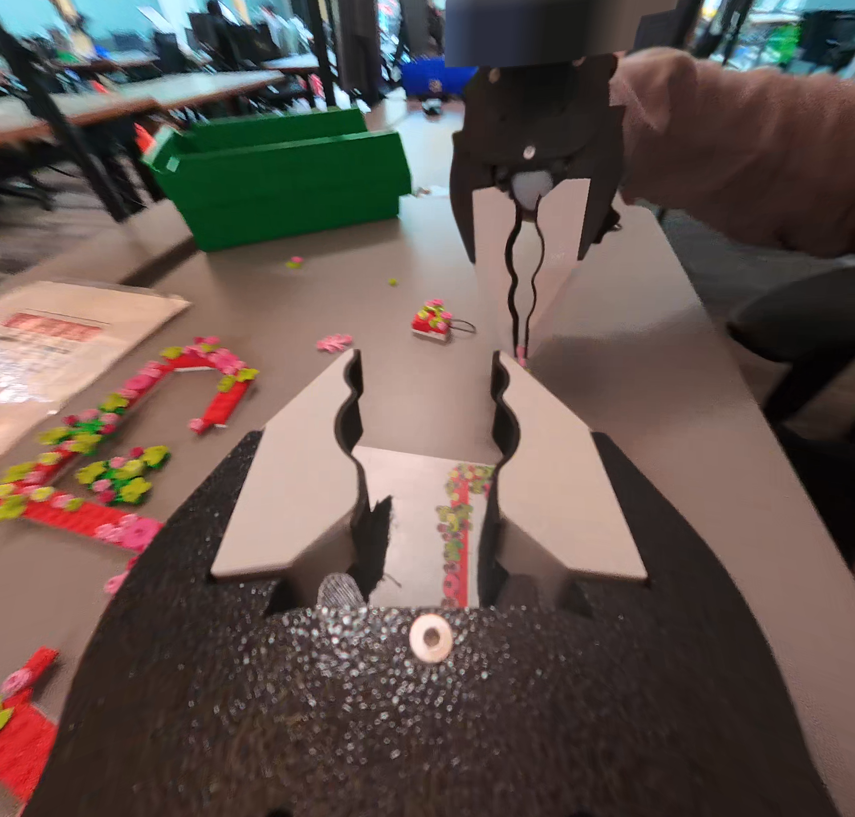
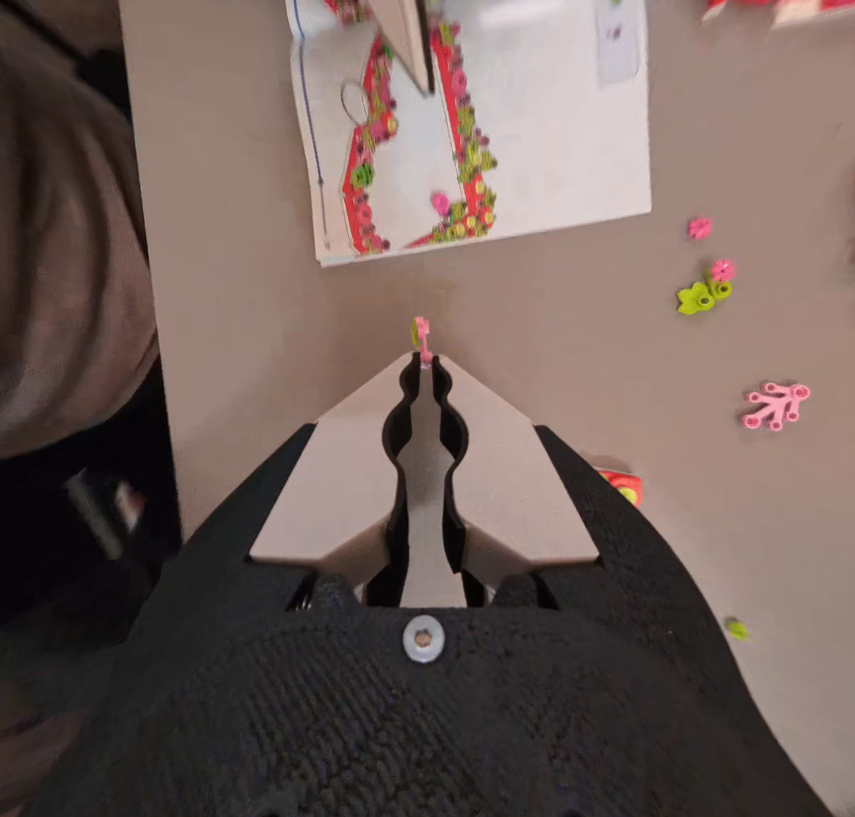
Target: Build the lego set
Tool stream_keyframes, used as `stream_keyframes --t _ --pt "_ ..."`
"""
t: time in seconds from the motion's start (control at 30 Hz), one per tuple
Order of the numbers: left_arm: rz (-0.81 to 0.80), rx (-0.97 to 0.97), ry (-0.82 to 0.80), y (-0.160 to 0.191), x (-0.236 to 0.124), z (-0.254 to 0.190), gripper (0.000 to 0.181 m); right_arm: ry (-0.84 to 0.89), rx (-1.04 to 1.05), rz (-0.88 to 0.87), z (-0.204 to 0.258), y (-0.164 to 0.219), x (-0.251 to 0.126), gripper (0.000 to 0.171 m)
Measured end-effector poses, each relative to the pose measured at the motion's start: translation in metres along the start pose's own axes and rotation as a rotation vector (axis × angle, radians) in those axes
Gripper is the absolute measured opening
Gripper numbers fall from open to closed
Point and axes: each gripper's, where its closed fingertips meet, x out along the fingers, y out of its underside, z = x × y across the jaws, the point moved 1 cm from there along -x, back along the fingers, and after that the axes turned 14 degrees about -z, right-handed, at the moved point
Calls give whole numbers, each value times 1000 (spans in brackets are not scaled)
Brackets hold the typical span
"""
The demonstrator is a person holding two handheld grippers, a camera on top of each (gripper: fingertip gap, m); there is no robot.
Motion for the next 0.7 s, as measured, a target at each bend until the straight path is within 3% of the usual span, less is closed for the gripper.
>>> stream_keyframes --t 0.03,0.13,0.33,0.5,0.7 --pt "-28 19 -40 -3 -1 6 54 -62 21 85 -2 1 -1 3" --pt "-115 61 -176 -12 -10 27 48 -272 148 353 0 7 0 3" --pt "-195 118 -370 -24 -37 61 46 -368 207 762 -24 20 14 4" --pt "-185 167 -442 -23 -48 76 49 -292 173 852 -48 19 17 9" --pt "-254 154 -521 -36 -65 88 49 -131 78 698 -60 11 26 23"
